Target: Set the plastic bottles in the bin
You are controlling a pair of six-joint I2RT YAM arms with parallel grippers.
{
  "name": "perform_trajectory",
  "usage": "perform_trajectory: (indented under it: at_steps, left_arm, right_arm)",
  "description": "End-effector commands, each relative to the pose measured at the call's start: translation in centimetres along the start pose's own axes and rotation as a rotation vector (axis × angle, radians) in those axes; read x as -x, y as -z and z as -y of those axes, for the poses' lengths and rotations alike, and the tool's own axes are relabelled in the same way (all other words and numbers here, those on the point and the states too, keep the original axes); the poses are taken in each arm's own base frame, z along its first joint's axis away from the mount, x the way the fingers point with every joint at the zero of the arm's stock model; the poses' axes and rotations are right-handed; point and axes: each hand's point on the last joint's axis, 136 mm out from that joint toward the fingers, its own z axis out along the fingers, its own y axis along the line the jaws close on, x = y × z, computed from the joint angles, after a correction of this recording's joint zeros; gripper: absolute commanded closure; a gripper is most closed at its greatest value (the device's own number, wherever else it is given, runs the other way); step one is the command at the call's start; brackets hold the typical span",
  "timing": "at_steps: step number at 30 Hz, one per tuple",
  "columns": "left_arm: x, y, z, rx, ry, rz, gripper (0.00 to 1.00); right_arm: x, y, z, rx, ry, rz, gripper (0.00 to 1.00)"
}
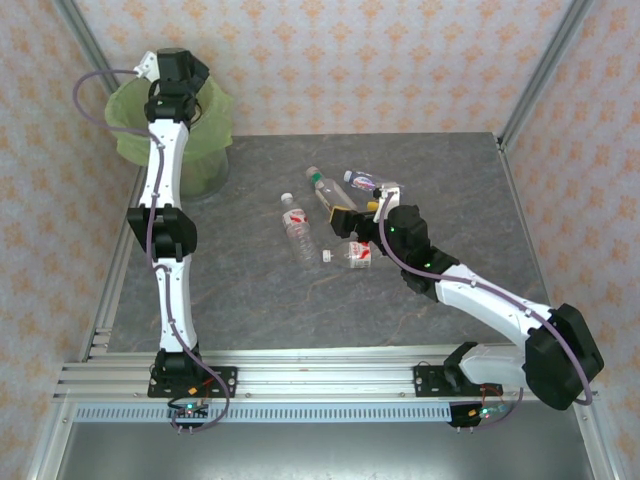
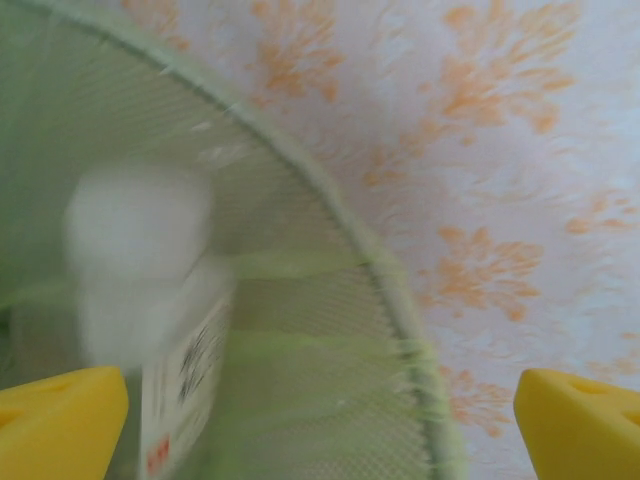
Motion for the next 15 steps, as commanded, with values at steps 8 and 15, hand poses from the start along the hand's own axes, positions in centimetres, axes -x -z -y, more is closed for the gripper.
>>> perform_trajectory:
  at_steps: [8,15]
  left_arm:
    - [3.0,6.5,3.0,-0.101,-0.106,-0.056,0.0]
    - [1.2,8.2,4.0,-0.174,-0.127,-0.173,0.0]
  right_arm:
    - [1.1,0.7,3.0,-0.163,-0.02,0.092,0.01]
    - [0.4,1.7,7.4,-0.377,-0.127,0.112,0.01]
